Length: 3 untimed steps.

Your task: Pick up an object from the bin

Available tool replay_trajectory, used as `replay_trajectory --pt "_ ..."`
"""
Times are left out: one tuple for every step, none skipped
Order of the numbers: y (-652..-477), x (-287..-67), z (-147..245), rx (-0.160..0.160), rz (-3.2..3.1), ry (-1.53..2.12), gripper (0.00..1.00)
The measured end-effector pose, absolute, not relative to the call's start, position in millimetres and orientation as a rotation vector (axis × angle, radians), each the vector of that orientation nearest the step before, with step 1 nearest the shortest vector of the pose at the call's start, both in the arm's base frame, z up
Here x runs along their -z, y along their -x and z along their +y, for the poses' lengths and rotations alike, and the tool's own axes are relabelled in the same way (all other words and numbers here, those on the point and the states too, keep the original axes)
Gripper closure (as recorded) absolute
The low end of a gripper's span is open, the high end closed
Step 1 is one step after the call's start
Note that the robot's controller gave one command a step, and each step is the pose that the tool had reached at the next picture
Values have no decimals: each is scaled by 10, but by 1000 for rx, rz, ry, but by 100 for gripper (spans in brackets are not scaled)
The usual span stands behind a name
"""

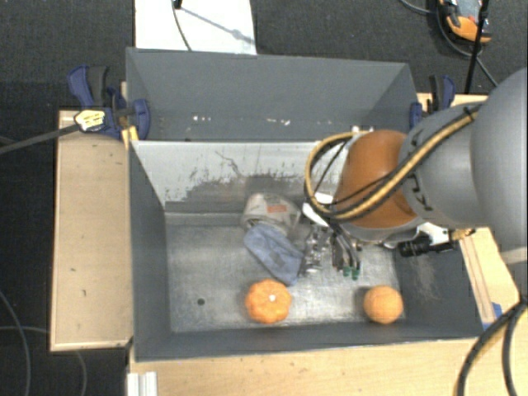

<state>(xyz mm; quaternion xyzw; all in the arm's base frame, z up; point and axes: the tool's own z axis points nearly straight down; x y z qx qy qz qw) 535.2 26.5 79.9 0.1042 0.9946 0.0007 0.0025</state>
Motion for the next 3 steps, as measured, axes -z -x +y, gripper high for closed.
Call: replay_trajectory --pt "-5351 -828 264 -2 3119 -326 100" --pt "-5346 -871 263 -1 3122 -325 100" --pt "-5340 -966 263 -1 3125 -324 100"
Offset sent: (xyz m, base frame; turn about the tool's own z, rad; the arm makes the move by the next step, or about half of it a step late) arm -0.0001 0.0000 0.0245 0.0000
